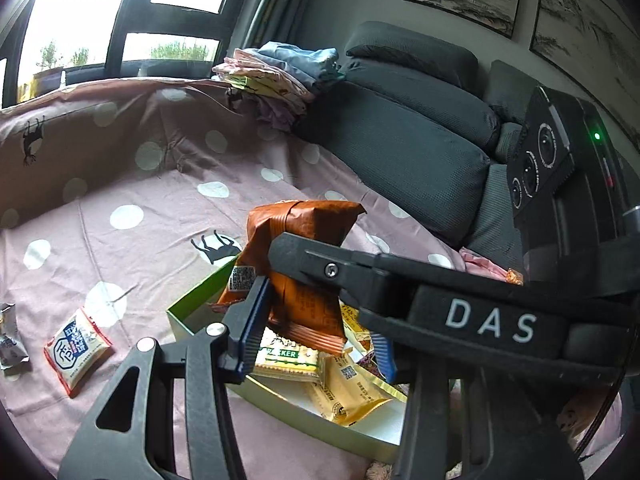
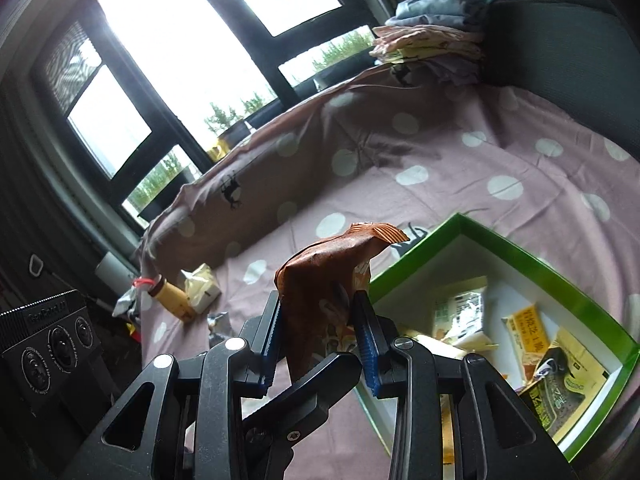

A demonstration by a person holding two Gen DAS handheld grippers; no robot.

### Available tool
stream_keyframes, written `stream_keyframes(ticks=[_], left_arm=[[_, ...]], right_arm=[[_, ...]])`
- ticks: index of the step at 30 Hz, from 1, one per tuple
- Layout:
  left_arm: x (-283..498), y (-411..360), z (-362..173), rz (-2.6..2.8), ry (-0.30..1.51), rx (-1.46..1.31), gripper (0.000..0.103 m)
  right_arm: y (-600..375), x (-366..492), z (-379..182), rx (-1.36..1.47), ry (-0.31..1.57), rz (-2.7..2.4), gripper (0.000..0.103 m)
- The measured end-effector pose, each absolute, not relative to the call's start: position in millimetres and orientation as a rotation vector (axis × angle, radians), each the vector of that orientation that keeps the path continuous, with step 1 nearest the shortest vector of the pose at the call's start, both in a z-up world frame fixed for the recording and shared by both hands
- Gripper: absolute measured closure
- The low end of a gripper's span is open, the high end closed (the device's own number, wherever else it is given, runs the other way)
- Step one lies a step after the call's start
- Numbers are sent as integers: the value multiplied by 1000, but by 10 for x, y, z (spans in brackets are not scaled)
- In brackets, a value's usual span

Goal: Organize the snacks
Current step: 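Lower the orange pastry into the box and open the right tool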

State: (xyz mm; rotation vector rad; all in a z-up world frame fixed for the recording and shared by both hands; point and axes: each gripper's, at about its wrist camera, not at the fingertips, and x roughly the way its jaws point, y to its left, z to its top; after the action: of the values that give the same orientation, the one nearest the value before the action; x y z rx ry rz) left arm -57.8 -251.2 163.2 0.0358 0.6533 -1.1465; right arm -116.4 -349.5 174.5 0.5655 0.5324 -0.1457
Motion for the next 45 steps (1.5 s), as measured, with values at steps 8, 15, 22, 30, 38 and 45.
stream_keyframes(ticks=[8,15,22,30,38,45], left_arm=[[-480,-2782,1394,-1171,762,48,58],[-336,-2946,1167,-1183,867,41,58],[-274,-3072,1029,-1193,937,30,58],[-226,-3171,901,-1195,1004,16,58],[-235,-3192,879,-1186,1011,21,58],[-240,-3135,907,-1173,1022,5,52]], right_arm=[[-3813,-1121,1500,640,597,-198,66],[-3995,-1024,1266,697,663,-221,66],[-4124,-982,1110,744,710,-260,66],[-4191,-943,996,762,759,-306,66],[-4225,-942,965,772,772,-327,66],[-4200,-964,1013,750,769,-363,66]])
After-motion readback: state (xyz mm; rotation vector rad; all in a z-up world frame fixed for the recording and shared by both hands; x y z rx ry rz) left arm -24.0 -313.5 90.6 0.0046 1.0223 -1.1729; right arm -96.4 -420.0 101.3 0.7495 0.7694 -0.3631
